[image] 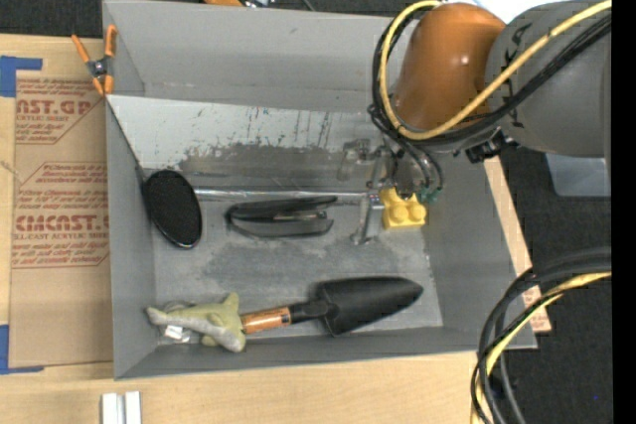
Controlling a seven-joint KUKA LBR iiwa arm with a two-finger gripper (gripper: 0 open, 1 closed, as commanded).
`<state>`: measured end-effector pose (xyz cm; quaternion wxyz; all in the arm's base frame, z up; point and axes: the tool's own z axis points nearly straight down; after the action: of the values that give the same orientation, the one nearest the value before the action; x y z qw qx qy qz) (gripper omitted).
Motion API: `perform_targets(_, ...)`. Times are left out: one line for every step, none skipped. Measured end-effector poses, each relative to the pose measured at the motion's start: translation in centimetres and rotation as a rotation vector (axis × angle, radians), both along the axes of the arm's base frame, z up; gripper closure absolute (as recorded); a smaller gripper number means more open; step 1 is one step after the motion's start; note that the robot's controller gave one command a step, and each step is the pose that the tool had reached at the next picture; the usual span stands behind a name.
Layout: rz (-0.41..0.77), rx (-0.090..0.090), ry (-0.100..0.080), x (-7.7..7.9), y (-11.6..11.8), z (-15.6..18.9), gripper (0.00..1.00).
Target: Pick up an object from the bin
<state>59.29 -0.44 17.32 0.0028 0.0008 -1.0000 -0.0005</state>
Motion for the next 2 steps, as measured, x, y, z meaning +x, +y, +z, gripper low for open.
perform_targets(0.000, 0.000, -0.008, 0.2, 0.0, 0.5, 0.00)
perform_targets(0.254, 0.001, -0.006, -8.5, -0.7, -10.0, 0.00)
